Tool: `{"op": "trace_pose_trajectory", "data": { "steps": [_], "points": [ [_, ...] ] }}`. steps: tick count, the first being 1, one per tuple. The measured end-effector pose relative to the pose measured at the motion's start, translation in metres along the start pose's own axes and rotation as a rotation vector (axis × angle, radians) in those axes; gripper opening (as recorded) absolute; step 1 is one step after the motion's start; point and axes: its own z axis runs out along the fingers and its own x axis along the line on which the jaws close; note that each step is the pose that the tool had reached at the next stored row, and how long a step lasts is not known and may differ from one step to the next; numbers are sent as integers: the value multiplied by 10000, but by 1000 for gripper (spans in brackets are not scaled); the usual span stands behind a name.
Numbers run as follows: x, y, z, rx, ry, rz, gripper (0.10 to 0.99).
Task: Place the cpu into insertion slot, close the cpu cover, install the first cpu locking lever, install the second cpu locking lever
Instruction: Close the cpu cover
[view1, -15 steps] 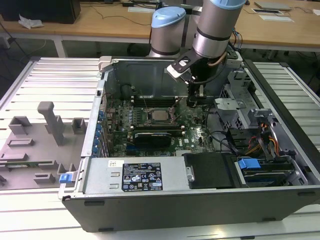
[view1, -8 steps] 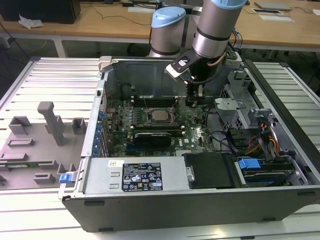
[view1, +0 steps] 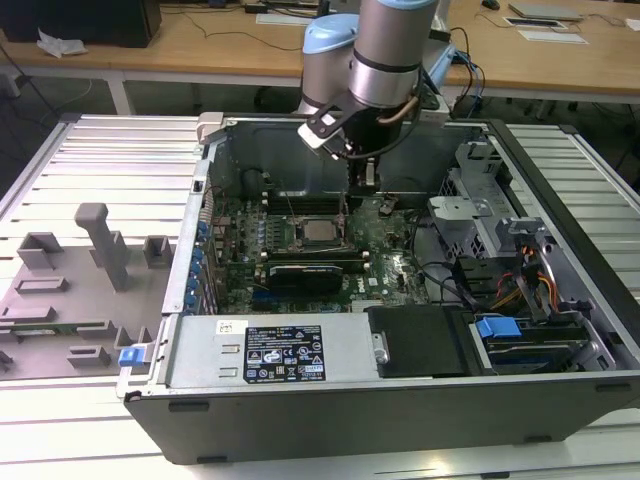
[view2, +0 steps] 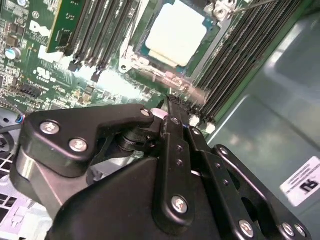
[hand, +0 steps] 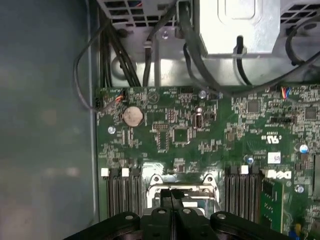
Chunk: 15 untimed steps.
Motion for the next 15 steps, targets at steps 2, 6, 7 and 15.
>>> {"op": "trace_pose_trajectory", "data": {
  "steps": [2, 6, 7, 15],
  "points": [
    [15, -36, 1, -6, -18, 0, 106],
    [25, -146, 23, -19, -38, 1, 106],
    [24, -181, 36, -22, -49, 0, 106],
    [9, -307, 98, -111, -101, -3, 106]
  ]
}}
